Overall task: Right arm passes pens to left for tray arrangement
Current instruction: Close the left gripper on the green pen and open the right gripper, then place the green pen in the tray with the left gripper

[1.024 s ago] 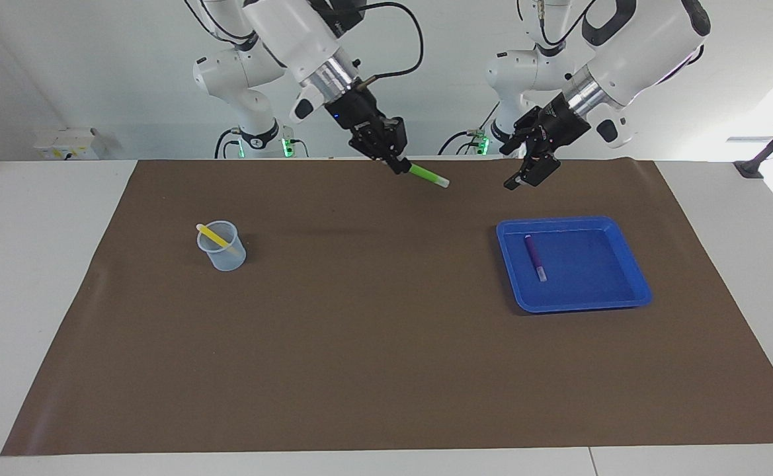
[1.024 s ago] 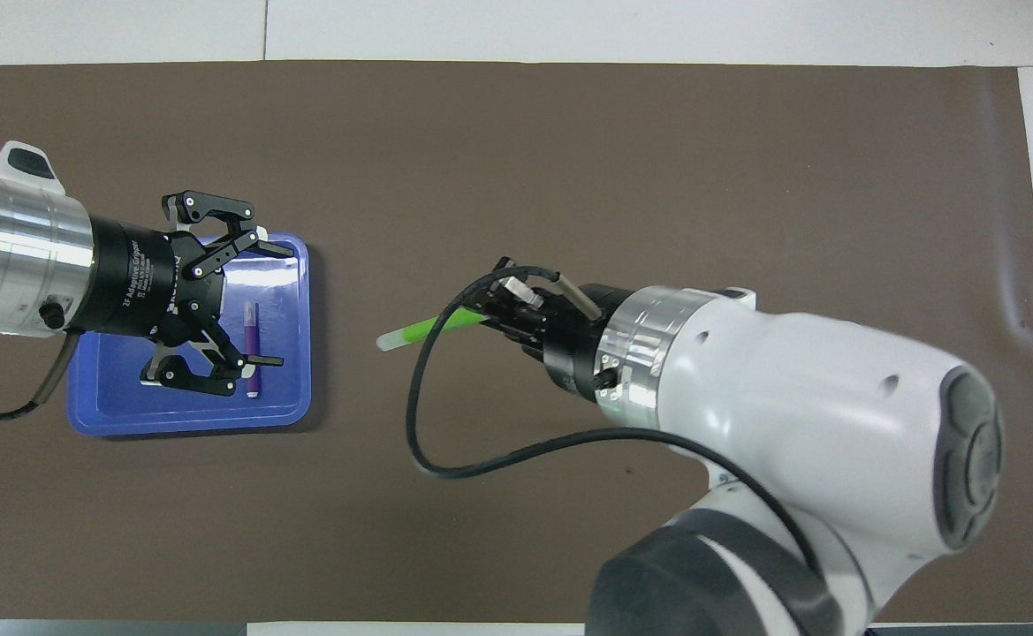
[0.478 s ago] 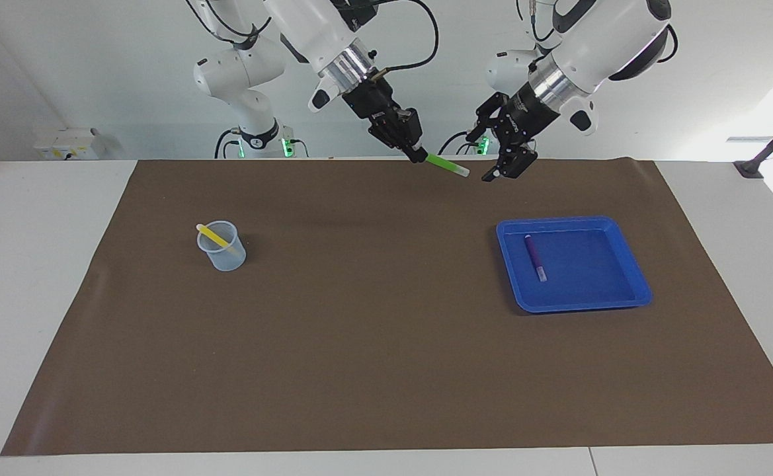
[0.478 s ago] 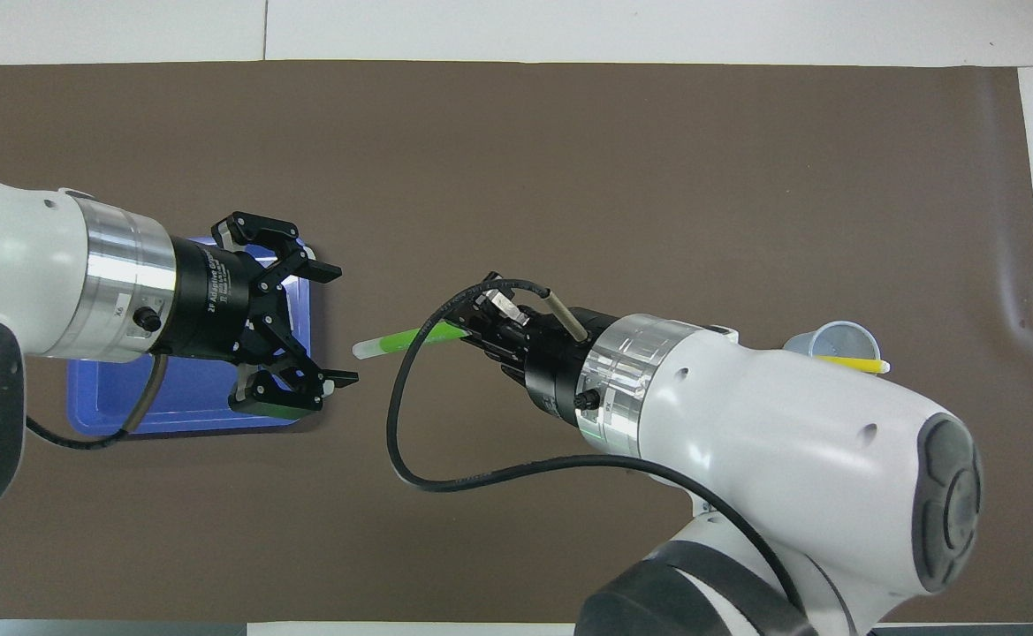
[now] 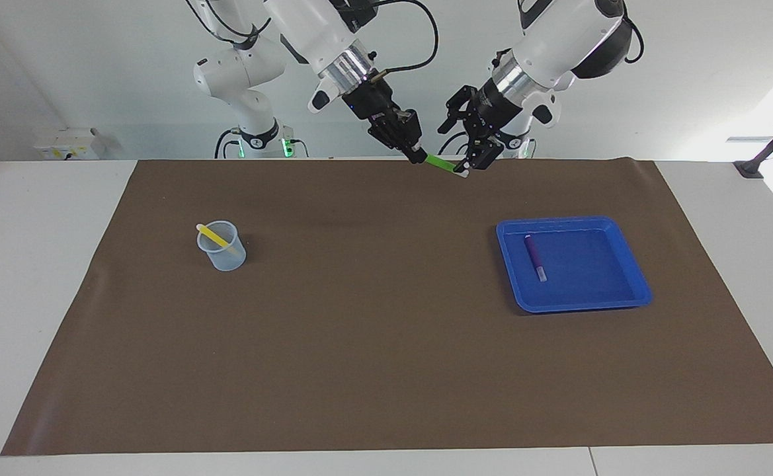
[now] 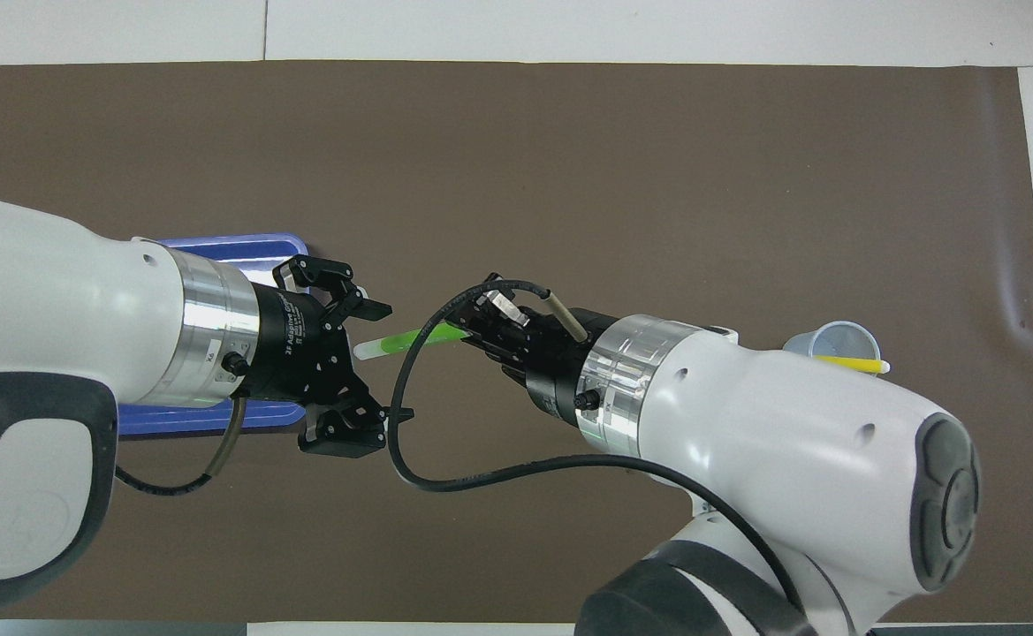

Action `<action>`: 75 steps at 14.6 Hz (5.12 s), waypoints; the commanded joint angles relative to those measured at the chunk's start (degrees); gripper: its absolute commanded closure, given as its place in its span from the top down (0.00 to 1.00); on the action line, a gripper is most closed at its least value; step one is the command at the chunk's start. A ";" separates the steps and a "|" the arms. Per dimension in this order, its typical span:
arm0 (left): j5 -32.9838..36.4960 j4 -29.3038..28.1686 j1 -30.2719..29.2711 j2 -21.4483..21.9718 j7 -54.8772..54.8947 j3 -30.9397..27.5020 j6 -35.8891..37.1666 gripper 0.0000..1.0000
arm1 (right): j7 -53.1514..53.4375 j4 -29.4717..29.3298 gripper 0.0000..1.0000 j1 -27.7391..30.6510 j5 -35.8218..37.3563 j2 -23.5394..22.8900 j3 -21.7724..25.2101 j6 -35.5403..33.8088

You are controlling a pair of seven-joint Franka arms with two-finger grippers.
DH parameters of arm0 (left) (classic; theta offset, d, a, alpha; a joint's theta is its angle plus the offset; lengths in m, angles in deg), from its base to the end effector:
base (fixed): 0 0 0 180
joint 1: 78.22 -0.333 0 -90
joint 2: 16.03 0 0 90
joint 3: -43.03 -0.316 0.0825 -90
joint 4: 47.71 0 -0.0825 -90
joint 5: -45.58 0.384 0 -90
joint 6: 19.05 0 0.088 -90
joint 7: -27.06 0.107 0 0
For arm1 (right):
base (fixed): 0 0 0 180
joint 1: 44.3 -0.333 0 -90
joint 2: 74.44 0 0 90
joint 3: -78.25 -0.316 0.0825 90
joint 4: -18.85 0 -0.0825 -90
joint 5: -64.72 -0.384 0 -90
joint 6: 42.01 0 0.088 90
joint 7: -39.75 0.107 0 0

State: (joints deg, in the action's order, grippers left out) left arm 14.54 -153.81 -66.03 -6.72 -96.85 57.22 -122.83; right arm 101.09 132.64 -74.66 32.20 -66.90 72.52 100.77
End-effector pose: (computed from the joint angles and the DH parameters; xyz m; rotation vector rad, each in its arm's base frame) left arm 0.4469 -0.2797 0.6065 1.7567 2.2207 -0.6464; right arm 0.4577 0.3337 0.5941 -2.1930 0.9034 -0.0776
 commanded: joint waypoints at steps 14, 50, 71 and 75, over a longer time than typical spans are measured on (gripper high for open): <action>-0.69 -8.94 3.55 4.67 -0.10 -0.57 -13.81 0.68 | -1.22 1.26 0.00 0.74 -1.05 1.16 -0.25 0.74; 4.85 -10.17 -5.58 4.22 25.87 -0.83 -14.34 0.00 | -39.44 -4.09 1.00 15.12 0.18 1.51 0.37 -26.72; 23.74 -20.11 -26.34 -11.32 119.61 -1.10 -16.08 0.00 | -144.13 15.67 0.69 44.42 24.00 0.99 0.37 -20.79; 25.77 -22.21 -25.81 -13.35 119.61 -1.01 -20.39 0.00 | -143.16 18.75 0.67 44.51 23.91 1.43 0.37 -18.86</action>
State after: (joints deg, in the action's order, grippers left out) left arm 38.78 -174.26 -92.09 -20.03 22.15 56.20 -140.31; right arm -41.82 149.27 -31.02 55.26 -66.78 73.65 80.47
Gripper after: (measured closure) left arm 0.815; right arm 0.313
